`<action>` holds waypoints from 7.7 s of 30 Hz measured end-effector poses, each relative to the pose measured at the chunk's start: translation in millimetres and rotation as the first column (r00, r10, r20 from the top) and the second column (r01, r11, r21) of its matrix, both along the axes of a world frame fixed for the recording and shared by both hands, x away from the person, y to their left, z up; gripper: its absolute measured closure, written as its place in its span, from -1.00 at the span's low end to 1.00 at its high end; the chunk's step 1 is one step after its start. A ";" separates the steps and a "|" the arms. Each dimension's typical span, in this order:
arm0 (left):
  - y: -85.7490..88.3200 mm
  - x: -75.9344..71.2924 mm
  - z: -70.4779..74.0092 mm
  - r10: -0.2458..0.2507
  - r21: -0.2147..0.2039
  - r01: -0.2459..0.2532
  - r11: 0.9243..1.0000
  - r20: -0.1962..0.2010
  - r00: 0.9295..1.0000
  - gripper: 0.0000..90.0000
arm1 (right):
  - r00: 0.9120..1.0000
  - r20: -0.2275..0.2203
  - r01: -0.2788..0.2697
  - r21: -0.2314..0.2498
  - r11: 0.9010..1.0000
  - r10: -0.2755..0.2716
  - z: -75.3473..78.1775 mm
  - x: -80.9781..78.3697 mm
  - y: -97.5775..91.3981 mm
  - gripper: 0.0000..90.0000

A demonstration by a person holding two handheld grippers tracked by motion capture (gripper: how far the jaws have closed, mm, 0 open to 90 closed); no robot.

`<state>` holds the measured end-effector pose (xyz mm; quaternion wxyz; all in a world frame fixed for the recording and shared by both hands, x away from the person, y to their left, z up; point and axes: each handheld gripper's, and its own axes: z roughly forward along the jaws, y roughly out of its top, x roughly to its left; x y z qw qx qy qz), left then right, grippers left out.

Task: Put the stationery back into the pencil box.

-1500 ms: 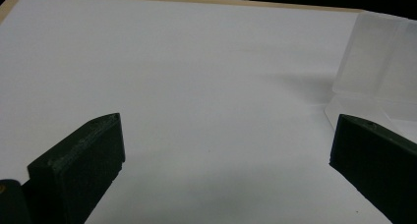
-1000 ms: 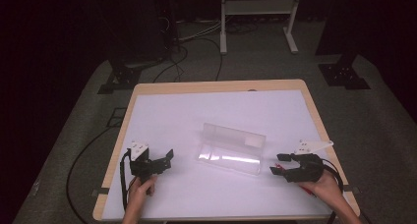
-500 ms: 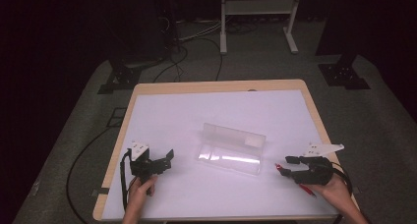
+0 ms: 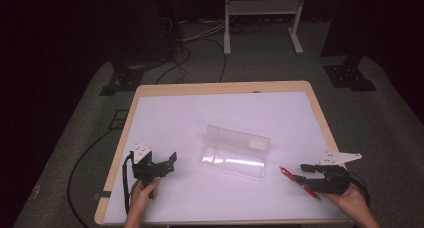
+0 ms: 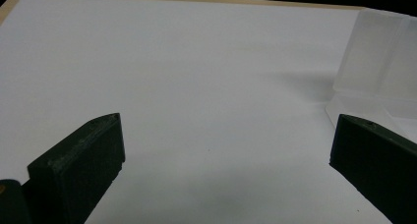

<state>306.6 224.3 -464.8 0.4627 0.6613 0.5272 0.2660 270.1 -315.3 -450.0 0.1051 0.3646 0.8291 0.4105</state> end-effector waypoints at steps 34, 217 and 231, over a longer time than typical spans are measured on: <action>0.3 0.0 0.0 0.001 -0.002 -0.001 1.000 -0.001 1.000 -1.00 | 1.000 -0.008 0.025 -0.051 0.998 -0.026 -26.9 -16.8 -4.2 0.72; 0.1 -0.8 0.1 -0.010 -0.004 0.010 1.000 0.005 1.000 -1.00 | 0.937 -0.040 -0.348 -0.028 0.937 0.347 -0.5 96.6 155.2 0.75; 0.1 -0.7 0.1 -0.010 -0.005 0.010 1.000 0.004 1.000 -1.00 | 0.933 -0.056 -0.357 -0.036 0.933 0.355 -6.3 97.5 158.0 0.75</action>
